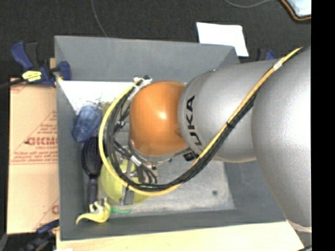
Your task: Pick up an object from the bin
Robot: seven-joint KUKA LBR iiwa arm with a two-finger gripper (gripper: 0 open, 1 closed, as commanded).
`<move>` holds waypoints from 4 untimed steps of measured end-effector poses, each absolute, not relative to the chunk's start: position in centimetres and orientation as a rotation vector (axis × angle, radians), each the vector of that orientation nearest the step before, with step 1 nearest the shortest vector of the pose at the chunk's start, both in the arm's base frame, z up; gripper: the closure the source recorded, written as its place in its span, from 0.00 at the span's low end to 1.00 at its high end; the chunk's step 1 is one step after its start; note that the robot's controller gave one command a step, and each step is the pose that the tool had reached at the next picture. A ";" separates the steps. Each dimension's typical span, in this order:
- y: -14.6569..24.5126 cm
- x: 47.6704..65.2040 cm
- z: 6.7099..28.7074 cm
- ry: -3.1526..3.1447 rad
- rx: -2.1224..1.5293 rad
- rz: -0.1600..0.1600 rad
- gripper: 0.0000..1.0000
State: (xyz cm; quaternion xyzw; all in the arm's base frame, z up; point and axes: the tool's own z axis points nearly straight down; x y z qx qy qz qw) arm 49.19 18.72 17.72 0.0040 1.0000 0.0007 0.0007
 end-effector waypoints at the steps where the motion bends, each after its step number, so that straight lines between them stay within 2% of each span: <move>1: 18.7 49.2 17.7 3.140 0.013 0.002 0.00; 2: 19.6 49.5 16.6 3.140 0.078 0.003 0.00; 3: 19.5 50.2 14.3 3.133 0.055 0.005 0.00; 4: 19.4 51.4 13.8 3.144 -0.083 -0.002 0.00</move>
Offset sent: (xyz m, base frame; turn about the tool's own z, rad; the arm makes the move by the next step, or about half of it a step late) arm 0.0021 0.0095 -0.0116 0.0465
